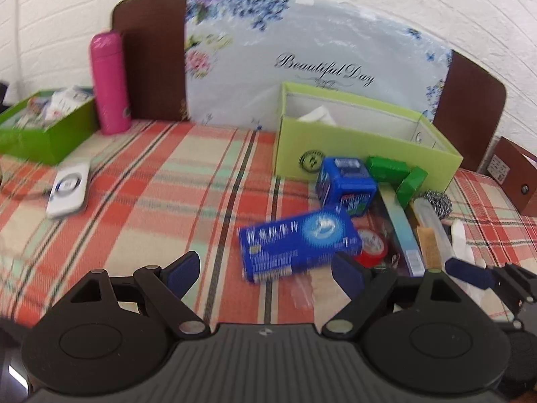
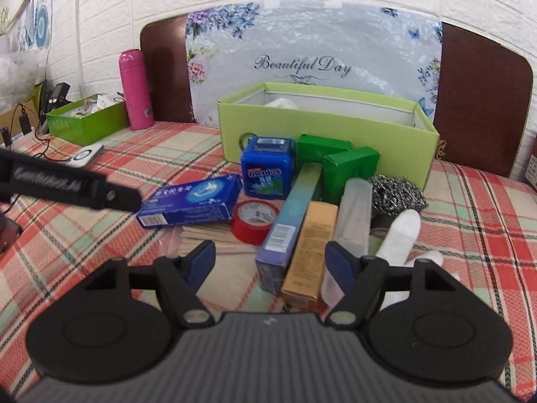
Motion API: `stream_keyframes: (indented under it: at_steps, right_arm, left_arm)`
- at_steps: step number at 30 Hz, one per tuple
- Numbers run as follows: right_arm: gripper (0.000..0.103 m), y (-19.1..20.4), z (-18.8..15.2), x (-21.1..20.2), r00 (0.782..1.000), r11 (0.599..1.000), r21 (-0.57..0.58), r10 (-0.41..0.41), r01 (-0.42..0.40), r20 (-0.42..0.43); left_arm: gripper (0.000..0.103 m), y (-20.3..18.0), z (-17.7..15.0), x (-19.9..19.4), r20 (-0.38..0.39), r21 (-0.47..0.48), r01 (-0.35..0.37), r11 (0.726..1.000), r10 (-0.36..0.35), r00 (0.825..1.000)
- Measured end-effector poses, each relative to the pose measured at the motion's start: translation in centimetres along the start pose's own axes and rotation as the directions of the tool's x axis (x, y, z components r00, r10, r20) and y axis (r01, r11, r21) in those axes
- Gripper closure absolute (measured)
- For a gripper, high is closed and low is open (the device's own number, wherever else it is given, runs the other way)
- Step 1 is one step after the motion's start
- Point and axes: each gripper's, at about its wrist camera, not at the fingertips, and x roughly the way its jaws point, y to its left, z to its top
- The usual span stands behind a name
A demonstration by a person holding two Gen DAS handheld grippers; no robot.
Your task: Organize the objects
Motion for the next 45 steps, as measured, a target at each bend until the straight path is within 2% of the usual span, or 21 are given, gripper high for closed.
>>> stream_keyframes:
  at_steps: [3, 6, 11, 14, 17, 18, 19, 20, 22, 24, 25, 26, 30, 32, 35, 38, 41, 45]
  right_arm:
    - [0.031, 0.6, 0.2, 0.7, 1.0, 1.0, -0.019, -0.013, 0.013, -0.011]
    - [0.034, 0.9, 0.3, 2.0, 1.0, 0.999, -0.028, -0.025, 0.025, -0.008]
    - [0.059, 1.5, 0.7, 3.1, 0.999, 0.995, -0.086, -0.047, 0.045, -0.01]
    - [0.066, 1.5, 0.6, 2.5, 0.999, 0.993, -0.109, -0.046, 0.042, -0.03]
    - [0.065, 1.3, 0.5, 2.2, 0.997, 0.991, -0.109, -0.074, 0.072, -0.018]
    - [0.062, 1.2, 0.6, 2.3, 0.996, 0.99, -0.106, -0.09, 0.088, -0.016]
    - [0.053, 1.1, 0.8, 2.5, 0.994, 0.989, -0.103, -0.108, 0.106, -0.016]
    - [0.04, 1.0, 1.0, 2.8, 0.992, 0.988, -0.097, -0.123, 0.121, -0.023]
    - [0.039, 0.7, 1.1, 3.3, 0.992, 0.988, -0.092, -0.128, 0.125, -0.023]
    - [0.046, 0.7, 1.0, 3.6, 0.99, 0.983, -0.12, -0.142, 0.138, -0.021]
    - [0.063, 0.8, 0.9, 3.4, 0.989, 0.978, -0.15, -0.151, 0.147, -0.012]
    - [0.072, 0.9, 0.8, 3.1, 0.991, 0.976, -0.174, -0.134, 0.13, -0.014]
    - [0.073, 1.1, 0.3, 1.6, 0.996, 0.976, -0.21, -0.075, 0.063, -0.049]
    - [0.074, 0.8, 0.0, 0.6, 0.997, 0.981, -0.191, -0.035, 0.022, -0.066]
    - [0.076, 0.2, -0.6, -1.2, 0.995, 0.986, -0.161, 0.027, -0.042, -0.097]
    - [0.078, -0.7, -1.6, -3.1, 0.99, 0.992, -0.102, 0.066, -0.079, -0.122]
    - [0.078, -2.2, -2.8, -4.5, 0.982, 0.994, -0.001, 0.11, -0.112, -0.154]
    - [0.078, -4.2, -4.4, -5.5, 0.976, 0.99, 0.11, 0.113, -0.093, -0.188]
  left_arm:
    - [0.014, 0.4, 2.3, 2.1, 0.016, 0.048, 0.087, 0.995, -0.088, 0.996]
    - [0.014, 0.2, 4.0, 4.7, -0.001, 0.077, 0.138, 0.987, -0.138, 0.99]
    - [0.014, 0.4, 4.7, 7.7, -0.033, 0.094, 0.182, 0.979, -0.18, 0.983]
    - [0.014, 1.1, 4.2, 9.6, -0.076, 0.091, 0.188, 0.978, -0.182, 0.98]
    - [0.014, 2.1, 3.6, 11.3, -0.12, 0.032, 0.184, 0.982, -0.179, 0.977]
    - [0.014, 2.5, 3.4, 11.7, -0.138, 0.002, 0.169, 0.986, -0.167, 0.976]
    - [0.014, 2.8, 3.1, 11.9, -0.151, -0.022, 0.165, 0.986, -0.166, 0.974]
    - [0.014, 3.0, 2.7, 11.5, -0.139, -0.032, 0.176, 0.984, -0.178, 0.974]
    - [0.014, 2.9, 1.9, 10.3, -0.13, -0.007, 0.21, 0.978, -0.209, 0.969]
    - [0.014, 2.8, 0.8, 8.7, -0.138, 0.005, 0.254, 0.967, -0.251, 0.958]
    - [0.014, 2.6, 0.2, 7.9, -0.137, 0.015, 0.257, 0.966, -0.252, 0.958]
    - [0.014, 2.5, -0.4, 7.1, -0.132, 0.031, 0.262, 0.965, -0.256, 0.958]
    - [0.014, 2.5, -2.2, 4.4, -0.137, 0.064, 0.271, 0.96, -0.261, 0.956]
    - [0.014, 2.7, -2.7, 3.3, -0.134, 0.059, 0.287, 0.956, -0.277, 0.951]
    - [0.014, 2.3, -3.0, 2.0, -0.129, 0.111, 0.325, 0.939, -0.311, 0.942]
    - [0.014, 1.1, -3.3, 1.6, -0.119, 0.21, 0.304, 0.929, -0.285, 0.951]
    - [0.014, -0.4, -3.9, 2.2, -0.149, 0.299, 0.295, 0.908, -0.26, 0.954]
    - [0.014, -2.1, -5.0, 2.9, -0.143, 0.391, 0.213, 0.895, -0.169, 0.975]
